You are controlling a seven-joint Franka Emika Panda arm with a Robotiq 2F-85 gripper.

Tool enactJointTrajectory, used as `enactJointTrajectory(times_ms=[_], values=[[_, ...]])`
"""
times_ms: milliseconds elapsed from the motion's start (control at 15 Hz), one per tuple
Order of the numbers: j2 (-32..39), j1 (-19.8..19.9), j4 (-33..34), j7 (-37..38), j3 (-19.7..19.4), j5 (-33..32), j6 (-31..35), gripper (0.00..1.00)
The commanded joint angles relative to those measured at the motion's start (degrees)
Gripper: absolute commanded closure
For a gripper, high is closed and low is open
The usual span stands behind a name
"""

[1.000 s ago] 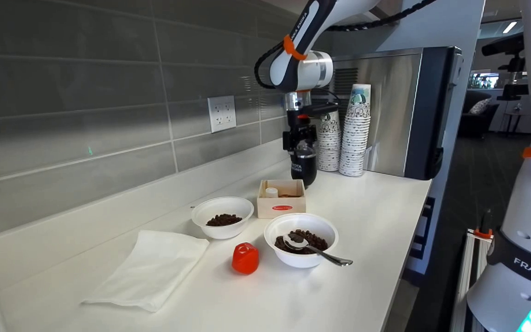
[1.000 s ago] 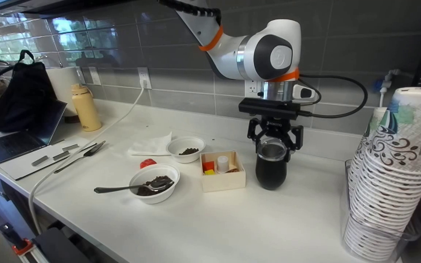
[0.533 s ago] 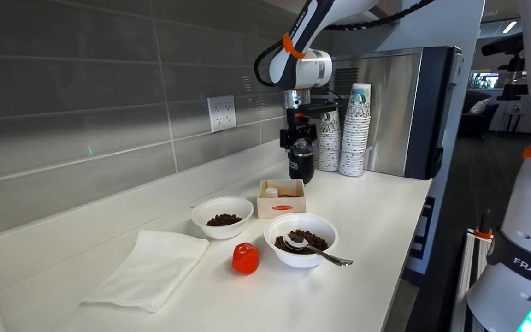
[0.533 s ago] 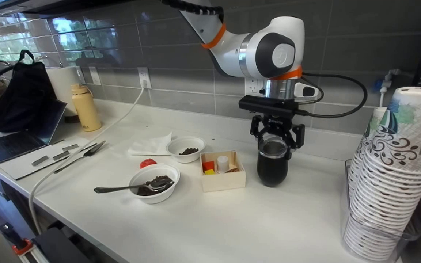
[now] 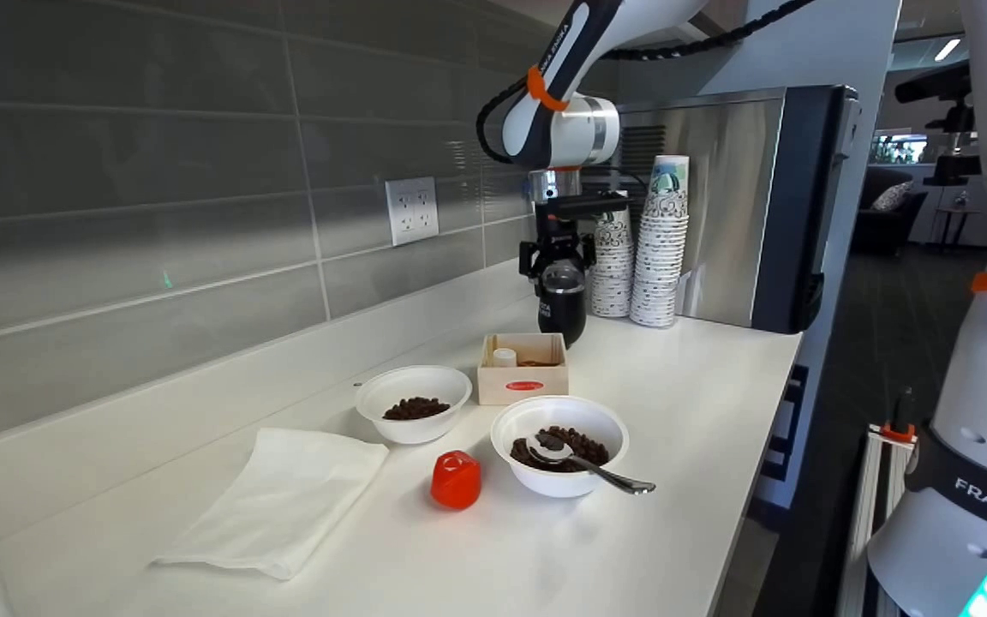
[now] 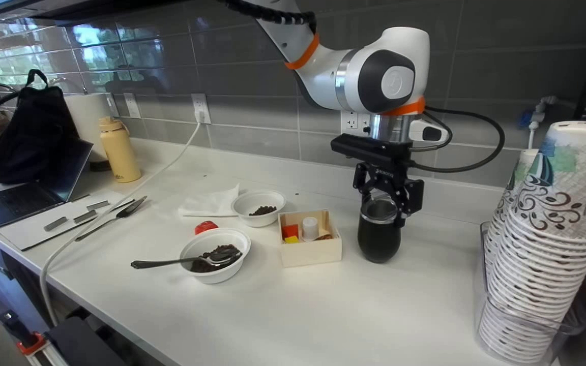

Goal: Put the lid on the black cup, then move the cup backwards

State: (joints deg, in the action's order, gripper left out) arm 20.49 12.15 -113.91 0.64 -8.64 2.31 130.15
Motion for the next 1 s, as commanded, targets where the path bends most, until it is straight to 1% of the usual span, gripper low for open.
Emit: enactJointTrajectory(times_ms=[0, 333, 400, 467, 600, 933], values=[[1.1, -0.3, 1.2, 3.8, -0.7, 1.2, 0.0, 0.32], [1.6, -0.4, 1.0, 6.9, -1.0, 1.7, 0.6, 0.32], [1.6, -0.4, 1.0, 7.4, -1.1, 1.6, 0.7, 0.09], [1.6, -0.4, 1.0, 7.7, -1.2, 1.4, 0.5, 0.02], [1.4, -0.4, 0.7, 8.2, -1.3, 1.3, 0.4, 0.0], [0.4, -0.5, -0.3, 8.3, -1.4, 1.4, 0.3, 0.0]])
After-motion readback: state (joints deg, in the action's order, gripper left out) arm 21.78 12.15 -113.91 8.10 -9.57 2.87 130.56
